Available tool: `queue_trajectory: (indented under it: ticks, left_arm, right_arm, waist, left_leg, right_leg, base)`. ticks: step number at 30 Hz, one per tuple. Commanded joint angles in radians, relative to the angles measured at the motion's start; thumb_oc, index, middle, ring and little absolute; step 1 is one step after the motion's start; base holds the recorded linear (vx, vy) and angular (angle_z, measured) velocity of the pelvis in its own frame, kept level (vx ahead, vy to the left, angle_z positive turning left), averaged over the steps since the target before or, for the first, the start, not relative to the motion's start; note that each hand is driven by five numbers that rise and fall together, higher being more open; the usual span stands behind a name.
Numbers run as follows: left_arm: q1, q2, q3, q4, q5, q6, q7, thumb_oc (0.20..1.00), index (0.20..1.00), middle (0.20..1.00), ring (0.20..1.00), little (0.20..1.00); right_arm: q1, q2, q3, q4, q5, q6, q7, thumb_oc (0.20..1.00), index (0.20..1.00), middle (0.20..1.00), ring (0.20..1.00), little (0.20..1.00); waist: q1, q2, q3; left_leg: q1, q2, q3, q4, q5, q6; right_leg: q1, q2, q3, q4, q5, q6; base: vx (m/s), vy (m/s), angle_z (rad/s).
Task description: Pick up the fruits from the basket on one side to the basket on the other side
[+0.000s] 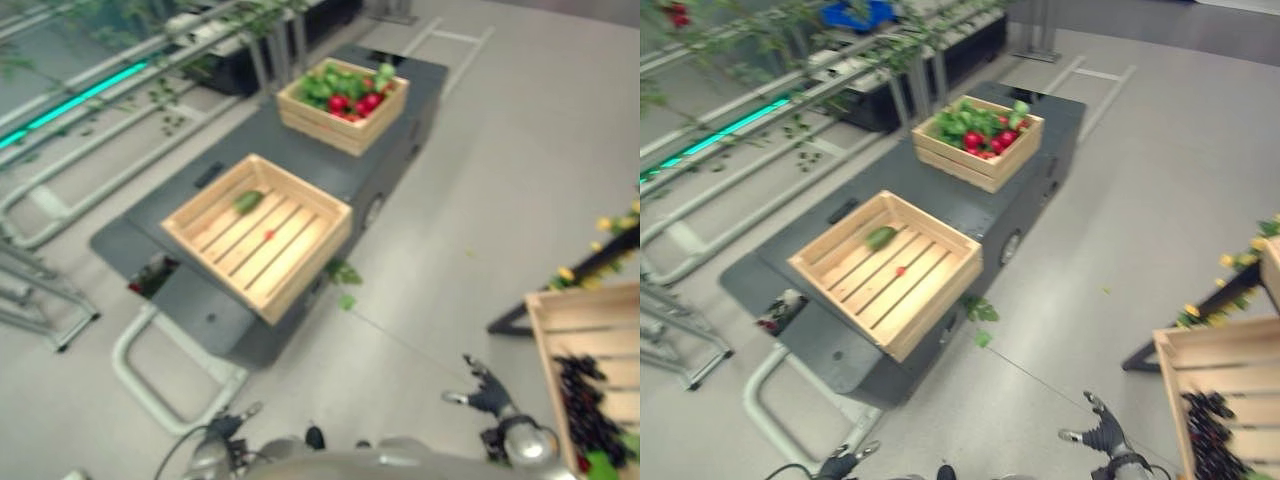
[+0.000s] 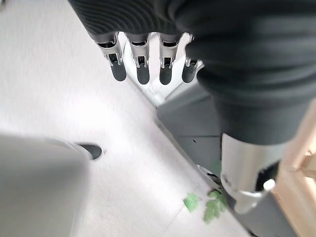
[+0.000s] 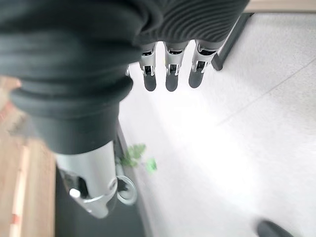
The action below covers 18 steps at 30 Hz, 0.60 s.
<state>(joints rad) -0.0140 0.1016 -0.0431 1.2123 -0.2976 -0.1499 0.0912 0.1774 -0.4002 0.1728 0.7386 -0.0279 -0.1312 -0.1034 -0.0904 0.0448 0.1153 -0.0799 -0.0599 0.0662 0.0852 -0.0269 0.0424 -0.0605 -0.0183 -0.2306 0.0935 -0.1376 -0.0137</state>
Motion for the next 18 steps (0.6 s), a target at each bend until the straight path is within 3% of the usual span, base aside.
queue_trajectory:
  ticks: [1, 7, 8, 11, 12, 13, 18]
  left_arm:
    - [0.027, 0.015, -0.004, 0.054, 0.009, 0.014, -0.027, 1.0, 1.0, 1.0, 1.0, 1.0]
    - [0.036, 0.062, 0.003, 0.079, 0.055, 0.032, -0.038, 1.0, 1.0, 1.0, 1.0, 1.0]
    - [0.031, 0.068, 0.002, 0.086, 0.062, 0.034, -0.041, 1.0, 1.0, 1.0, 1.0, 1.0]
    - [0.008, 0.092, -0.024, 0.094, 0.075, 0.037, -0.051, 1.0, 1.0, 1.0, 1.0, 1.0]
    - [0.002, 0.097, -0.035, 0.105, 0.091, 0.041, -0.054, 1.0, 1.0, 1.0, 1.0, 1.0]
    - [0.0, 0.101, -0.038, 0.107, 0.108, 0.047, -0.059, 1.0, 1.0, 1.0, 1.0, 1.0]
    - [0.002, 0.096, -0.043, 0.142, 0.139, 0.066, -0.068, 1.0, 1.0, 1.0, 1.0, 1.0]
  right_arm:
    - [-0.068, 0.042, 0.01, 0.112, 0.006, 0.024, -0.018, 1.0, 1.0, 1.0, 1.0, 1.0]
    - [-0.102, 0.12, 0.006, 0.296, 0.069, 0.036, -0.006, 1.0, 1.0, 1.0, 1.0, 1.0]
    - [-0.11, 0.133, 0.003, 0.341, 0.076, 0.041, -0.006, 1.0, 1.0, 1.0, 1.0, 1.0]
    - [-0.127, 0.151, -0.021, 0.456, 0.119, 0.048, 0.0, 1.0, 1.0, 1.0, 1.0, 1.0]
    - [-0.122, 0.157, -0.025, 0.488, 0.126, 0.053, 0.003, 1.0, 1.0, 1.0, 1.0, 1.0]
    - [-0.114, 0.16, -0.035, 0.517, 0.131, 0.06, 0.007, 1.0, 1.0, 1.0, 1.0, 1.0]
    - [-0.098, 0.163, -0.043, 0.602, 0.099, 0.093, 0.021, 1.0, 1.0, 1.0, 1.0, 1.0]
  waist:
    - [0.027, -0.064, -0.021]
    - [0.053, -0.099, -0.027]
    - [0.052, -0.099, -0.02]
    - [0.031, -0.097, -0.006]
    - [0.023, -0.098, -0.01]
    - [0.023, -0.096, -0.019]
    - [0.047, -0.099, -0.064]
  left_leg:
    - [0.106, 0.04, 0.041, 0.012, -0.147, -0.086]
    - [0.134, 0.038, 0.031, -0.116, -0.098, -0.063]
    - [0.141, 0.041, 0.022, -0.131, -0.092, -0.062]
    - [0.116, 0.037, -0.04, -0.147, -0.054, -0.05]
    - [0.095, 0.03, -0.059, -0.14, -0.04, -0.046]
    - [0.084, 0.024, -0.08, -0.138, -0.033, -0.042]
    - [0.073, 0.017, -0.1, -0.131, -0.027, -0.039]
  right_leg:
    - [-0.013, -0.043, -0.031, -0.116, 0.13, 0.086]
    - [-0.063, -0.049, -0.006, -0.075, 0.157, 0.115]
    - [-0.074, -0.044, 0.024, -0.055, 0.152, 0.124]
    - [-0.104, 0.003, 0.245, 0.014, 0.115, 0.148]
    - [-0.104, 0.029, 0.31, 0.034, 0.099, 0.141]
    - [-0.085, 0.035, 0.335, 0.035, 0.08, 0.132]
    - [-0.005, 0.027, 0.312, 0.016, 0.034, 0.11]
  base:
    - [0.0, 0.136, 0.81]
    - [-0.07, 0.114, 0.36]
    - [-0.09, 0.095, 0.07]
    - [-0.13, 0.109, 0.52]
    - [-0.09, 0.102, 0.73]
    - [-0.06, 0.037, 0.74]
    - [0.01, -0.023, 0.33]
